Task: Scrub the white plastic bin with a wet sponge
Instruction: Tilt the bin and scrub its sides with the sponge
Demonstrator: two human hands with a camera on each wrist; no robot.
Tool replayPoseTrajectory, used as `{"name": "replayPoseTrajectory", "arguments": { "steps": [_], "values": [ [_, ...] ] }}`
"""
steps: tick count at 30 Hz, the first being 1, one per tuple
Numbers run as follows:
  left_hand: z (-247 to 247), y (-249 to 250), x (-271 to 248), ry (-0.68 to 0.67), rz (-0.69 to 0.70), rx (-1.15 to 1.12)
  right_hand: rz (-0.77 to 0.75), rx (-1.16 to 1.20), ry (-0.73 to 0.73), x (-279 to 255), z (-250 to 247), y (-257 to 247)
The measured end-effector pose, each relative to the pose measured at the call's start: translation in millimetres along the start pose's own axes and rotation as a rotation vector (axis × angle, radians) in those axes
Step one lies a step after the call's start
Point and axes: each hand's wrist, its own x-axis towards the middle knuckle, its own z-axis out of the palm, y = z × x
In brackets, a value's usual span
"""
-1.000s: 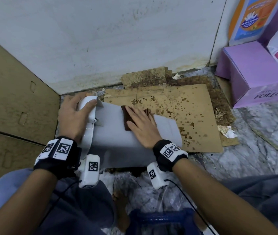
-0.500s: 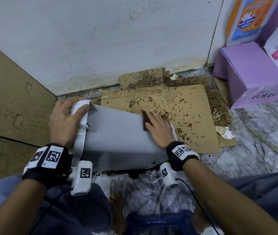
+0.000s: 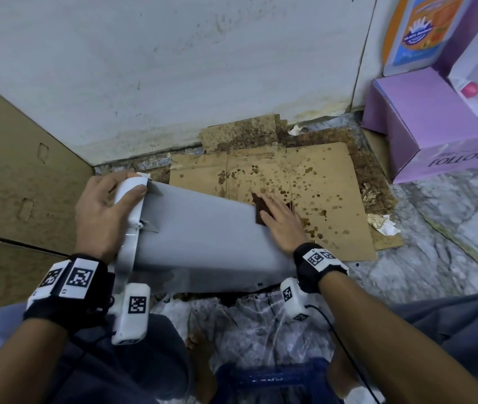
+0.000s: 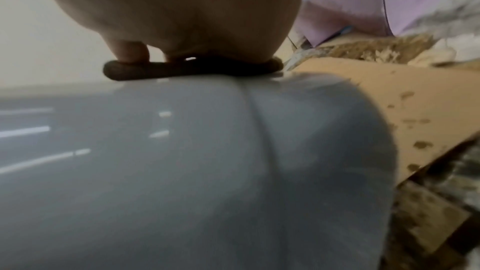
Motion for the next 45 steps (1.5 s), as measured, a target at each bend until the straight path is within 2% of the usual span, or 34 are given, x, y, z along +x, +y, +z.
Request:
{"name": "replayPoseTrajectory", "arguments": {
  "steps": [2, 6, 9, 13, 17, 20, 23, 27, 36, 45],
  "values": [
    [0.5, 0.2, 2.5, 0.004, 0.013, 0.036, -0.019, 0.009, 0.023, 0.9, 4.7, -11.7],
    [0.0, -0.4, 6.0, 0.001, 0.024, 0.072, -0.194, 0.004, 0.044, -6.3, 13.4, -50.3],
    [-0.4, 0.9, 4.9, -0.008, 0.029, 0.071, -0.254, 0.05, 0.047, -10.0, 23.0, -72.0],
    [-0.3, 1.7, 2.7, -0.011, 0.026, 0.057, -0.305, 0.065, 0.079, -11.4, 22.1, -62.9],
    [0.8, 3.7, 2.1, -0.001, 0.022, 0.041, -0.159, 0.028, 0.119, -11.6, 14.9, -26.3],
    [-1.3, 3.0, 3.1, 0.005, 0.009, 0.028, -0.016, 0.034, 0.093, -12.9, 12.9, 11.8],
    [-1.7, 2.4, 4.5, 0.01, 0.006, 0.025, 0.035, 0.035, 0.07, -19.5, 14.0, 28.3],
    [-5.6, 1.6, 7.7, 0.012, 0.016, 0.057, 0.053, 0.002, 0.058, -27.9, 16.5, 17.4],
    [-7.4, 16.2, -1.6, 0.049, -0.109, 0.196, 0.104, -0.019, 0.068, -45.5, 17.1, -8.6],
    [-3.5, 34.4, -7.6, 0.133, -0.09, 0.244, 0.014, 0.015, 0.168, -50.1, 21.8, -25.6]
  ]
}}
